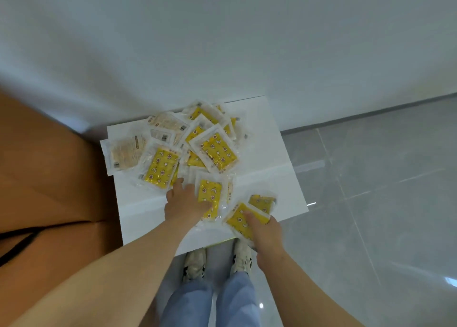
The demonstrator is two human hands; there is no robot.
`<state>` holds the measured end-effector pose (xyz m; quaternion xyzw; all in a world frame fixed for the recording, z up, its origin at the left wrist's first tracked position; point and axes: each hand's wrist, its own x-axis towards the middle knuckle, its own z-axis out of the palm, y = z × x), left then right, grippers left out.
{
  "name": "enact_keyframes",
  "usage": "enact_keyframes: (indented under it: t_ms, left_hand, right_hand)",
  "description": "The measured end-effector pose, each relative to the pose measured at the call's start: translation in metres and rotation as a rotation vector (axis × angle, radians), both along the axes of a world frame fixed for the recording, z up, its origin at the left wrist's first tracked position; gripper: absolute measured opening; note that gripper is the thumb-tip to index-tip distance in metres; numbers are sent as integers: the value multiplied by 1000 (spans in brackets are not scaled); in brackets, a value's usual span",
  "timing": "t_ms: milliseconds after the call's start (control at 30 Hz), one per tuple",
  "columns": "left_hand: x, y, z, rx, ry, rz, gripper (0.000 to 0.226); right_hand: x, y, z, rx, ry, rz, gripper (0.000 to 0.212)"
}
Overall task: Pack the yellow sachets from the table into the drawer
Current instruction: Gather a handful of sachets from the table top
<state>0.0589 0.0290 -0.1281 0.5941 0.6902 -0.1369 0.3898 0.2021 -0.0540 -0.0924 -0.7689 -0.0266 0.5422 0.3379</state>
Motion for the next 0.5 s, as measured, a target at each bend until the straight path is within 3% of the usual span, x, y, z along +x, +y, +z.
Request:
enact_keyframes:
  t_ms: [167, 400, 500]
  left_hand:
    - [14, 6, -11, 49, 118, -63, 73]
    - [23, -9, -10, 407, 196, -167, 46]
    - [18, -14, -8, 506, 65, -158, 32]
  right_hand:
    - [-3, 4, -14, 32, 49, -81, 11]
    - [5, -7, -15, 51, 98, -120, 13]
    - [13, -14, -10, 60, 90, -109, 7]
